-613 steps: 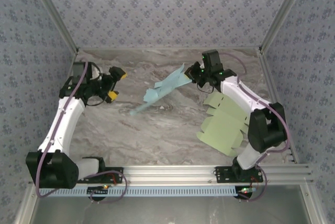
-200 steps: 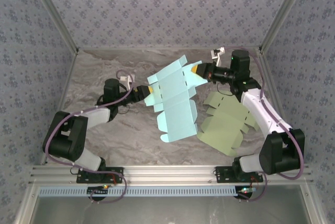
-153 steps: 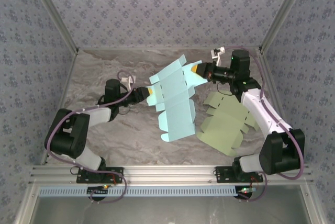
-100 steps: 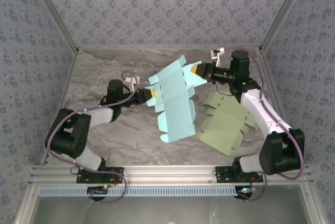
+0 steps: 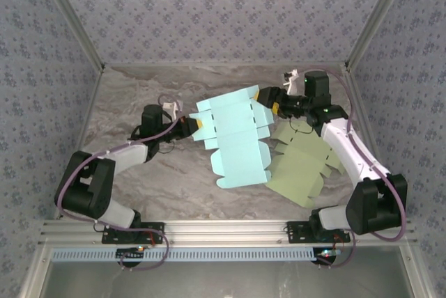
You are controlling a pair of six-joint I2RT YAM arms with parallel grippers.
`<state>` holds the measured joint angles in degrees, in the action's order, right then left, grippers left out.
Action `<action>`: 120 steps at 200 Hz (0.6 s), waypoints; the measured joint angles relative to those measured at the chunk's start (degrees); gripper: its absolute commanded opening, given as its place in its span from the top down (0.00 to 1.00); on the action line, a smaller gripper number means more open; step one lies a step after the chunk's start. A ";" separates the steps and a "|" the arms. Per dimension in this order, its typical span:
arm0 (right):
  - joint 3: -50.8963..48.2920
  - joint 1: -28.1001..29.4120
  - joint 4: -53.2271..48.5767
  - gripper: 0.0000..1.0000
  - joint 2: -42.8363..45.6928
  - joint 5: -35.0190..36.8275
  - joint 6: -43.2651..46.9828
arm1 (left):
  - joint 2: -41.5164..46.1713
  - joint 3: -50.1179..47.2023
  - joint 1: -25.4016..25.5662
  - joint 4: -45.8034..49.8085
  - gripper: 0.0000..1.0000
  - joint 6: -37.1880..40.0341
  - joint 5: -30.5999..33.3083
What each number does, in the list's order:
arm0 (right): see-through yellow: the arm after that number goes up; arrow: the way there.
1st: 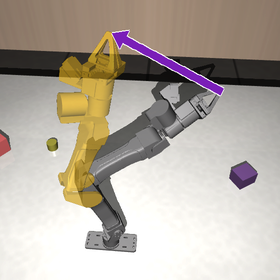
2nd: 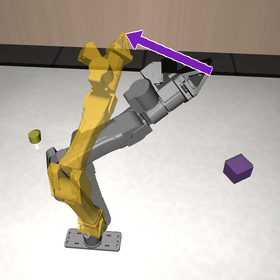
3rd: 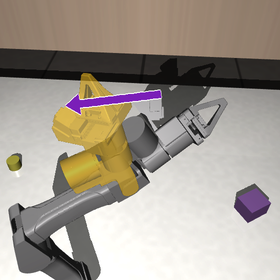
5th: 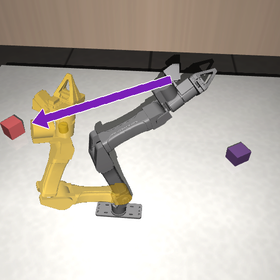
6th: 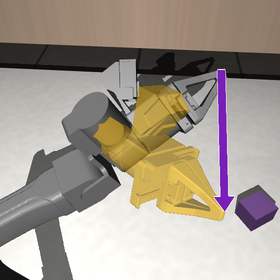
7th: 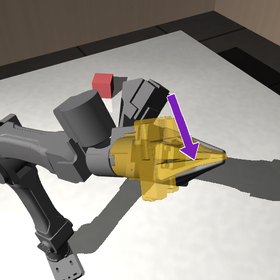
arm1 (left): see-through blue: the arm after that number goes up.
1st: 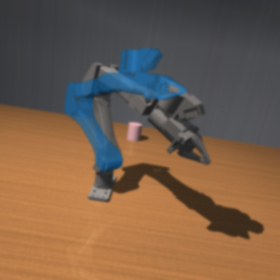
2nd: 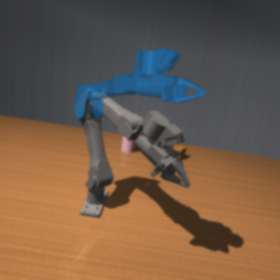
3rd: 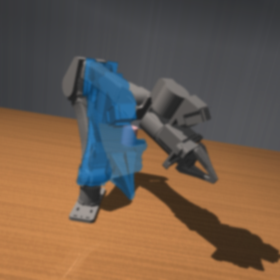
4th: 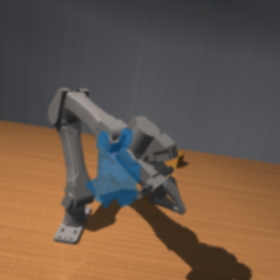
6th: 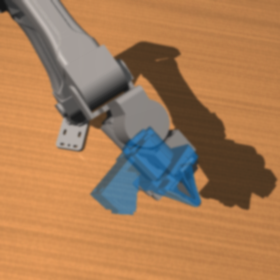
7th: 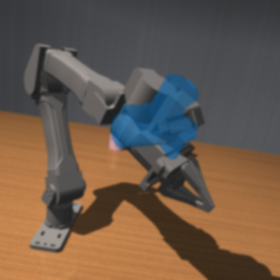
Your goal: Fold the paper box
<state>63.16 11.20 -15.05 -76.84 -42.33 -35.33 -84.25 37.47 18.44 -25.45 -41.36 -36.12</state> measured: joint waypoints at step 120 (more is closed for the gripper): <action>2.64 27.58 -7.15 0.19 -8.85 25.55 17.14 | 3.52 2.14 -0.04 14.23 1.00 1.75 13.60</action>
<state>65.80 38.79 -22.20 -85.69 -16.78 -18.20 -80.73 39.62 18.39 -11.22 -39.62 -22.52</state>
